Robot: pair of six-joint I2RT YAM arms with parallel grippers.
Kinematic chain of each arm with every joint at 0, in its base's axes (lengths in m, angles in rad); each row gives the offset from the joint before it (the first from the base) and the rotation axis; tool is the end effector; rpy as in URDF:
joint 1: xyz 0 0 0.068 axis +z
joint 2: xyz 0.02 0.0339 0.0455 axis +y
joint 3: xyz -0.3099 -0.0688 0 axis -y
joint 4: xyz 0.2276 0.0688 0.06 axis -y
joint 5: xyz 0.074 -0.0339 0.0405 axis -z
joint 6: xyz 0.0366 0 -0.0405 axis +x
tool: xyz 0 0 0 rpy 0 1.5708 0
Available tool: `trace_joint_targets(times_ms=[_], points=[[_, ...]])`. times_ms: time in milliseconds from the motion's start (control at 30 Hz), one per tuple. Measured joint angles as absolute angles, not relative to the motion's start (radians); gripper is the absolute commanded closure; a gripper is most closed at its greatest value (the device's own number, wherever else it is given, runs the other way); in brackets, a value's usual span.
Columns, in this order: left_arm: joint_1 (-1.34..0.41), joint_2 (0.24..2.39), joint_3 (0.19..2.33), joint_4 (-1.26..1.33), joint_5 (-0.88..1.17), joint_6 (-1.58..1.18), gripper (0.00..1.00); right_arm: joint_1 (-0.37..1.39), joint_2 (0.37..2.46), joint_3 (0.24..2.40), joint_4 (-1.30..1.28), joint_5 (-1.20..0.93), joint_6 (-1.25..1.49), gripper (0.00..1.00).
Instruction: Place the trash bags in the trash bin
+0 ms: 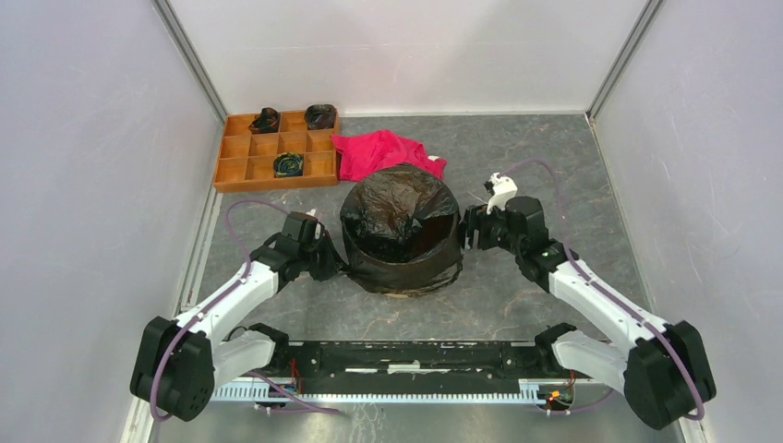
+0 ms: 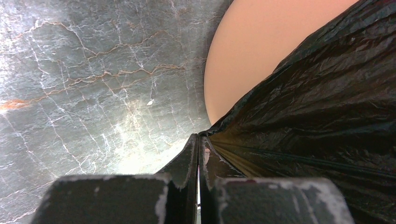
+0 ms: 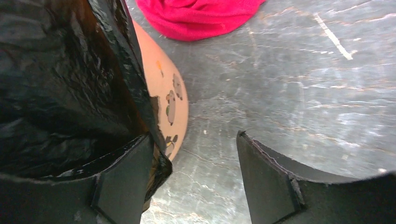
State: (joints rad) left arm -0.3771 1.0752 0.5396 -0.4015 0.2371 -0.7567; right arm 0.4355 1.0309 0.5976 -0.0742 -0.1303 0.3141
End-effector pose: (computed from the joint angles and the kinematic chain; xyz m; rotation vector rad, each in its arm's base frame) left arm 0.1492 -0.0683 0.2333 -0.3963 2.6087 -0.7292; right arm 0.1692 0.0840 0.2846 -0.2105 2.1177 0.5870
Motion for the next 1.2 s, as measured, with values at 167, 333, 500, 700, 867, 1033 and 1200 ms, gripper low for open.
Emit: trace_joint_targets(times_ms=[167,333,500,700,867,1033,1200], points=[[-0.377,1.077,0.521,-0.363,0.242,-0.772,0.98,0.435,1.089,0.435,0.173,-0.219,0.358,0.34],[-0.377,1.096,0.515,-0.34,0.245,-0.788,0.98,0.436,1.169,0.347,0.234,-0.245,0.371,0.3],[-0.377,1.096,0.515,-0.342,0.238,-0.791,0.98,0.436,1.133,0.487,-0.021,-0.044,0.305,0.14],[-0.377,1.079,0.515,-0.343,0.237,-0.791,0.98,0.435,1.123,0.897,-0.358,0.256,0.153,0.13],[-0.377,1.078,0.515,-0.342,0.239,-0.791,0.98,0.487,1.144,1.21,-0.465,0.175,0.069,0.14],[-0.377,1.078,0.515,-0.343,0.239,-0.791,0.98,0.737,1.24,1.38,-0.488,-0.054,0.031,0.41],[-0.377,1.078,0.515,-0.343,0.239,-0.791,0.98,0.846,1.334,1.378,-0.498,-0.317,-0.003,0.62]])
